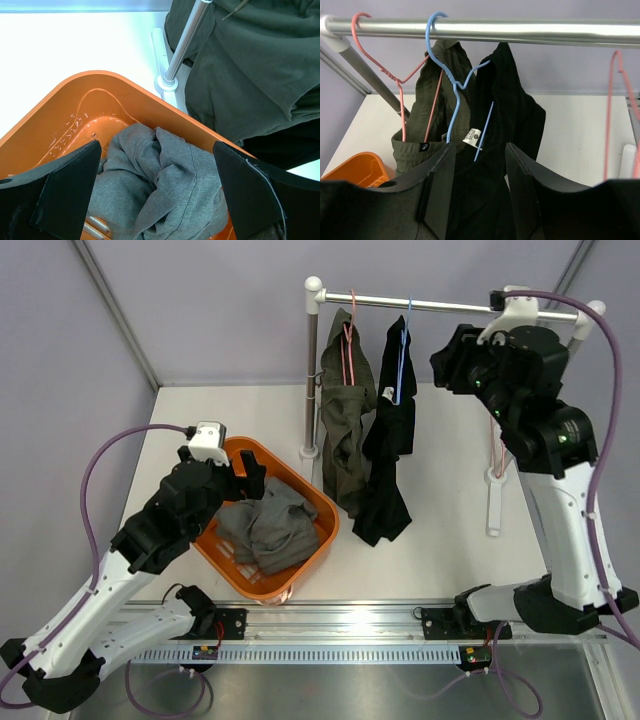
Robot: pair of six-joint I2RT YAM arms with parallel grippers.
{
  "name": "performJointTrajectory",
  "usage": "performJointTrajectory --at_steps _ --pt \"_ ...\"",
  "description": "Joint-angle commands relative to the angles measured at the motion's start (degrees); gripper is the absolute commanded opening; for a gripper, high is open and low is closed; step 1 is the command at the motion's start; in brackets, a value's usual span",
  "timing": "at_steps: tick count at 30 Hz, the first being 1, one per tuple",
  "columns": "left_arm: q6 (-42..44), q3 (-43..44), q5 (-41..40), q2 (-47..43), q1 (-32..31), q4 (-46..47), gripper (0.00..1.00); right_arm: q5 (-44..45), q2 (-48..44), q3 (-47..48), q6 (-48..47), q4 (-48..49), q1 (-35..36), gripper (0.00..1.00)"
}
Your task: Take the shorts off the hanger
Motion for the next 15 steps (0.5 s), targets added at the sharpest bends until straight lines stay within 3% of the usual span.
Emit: performJointTrajectory --at_steps 1,10,15 --pt "0.70 -0.79 -1.77 -0.74 0.23 3.09 0.99 4.86 3.35 -0.52 0.76 5.09 3.69 0.53" --pt "0.79 -1.85 -2.73 -1.44 0.23 3.79 0.99 9.08 14.95 5.02 -1.52 11.51 6.25 0.50" --pt "1.32 -2.20 -2.65 -1.62 0.23 3.79 0.99 13.39 17.15 2.65 -3.10 17.92 6.25 0.47"
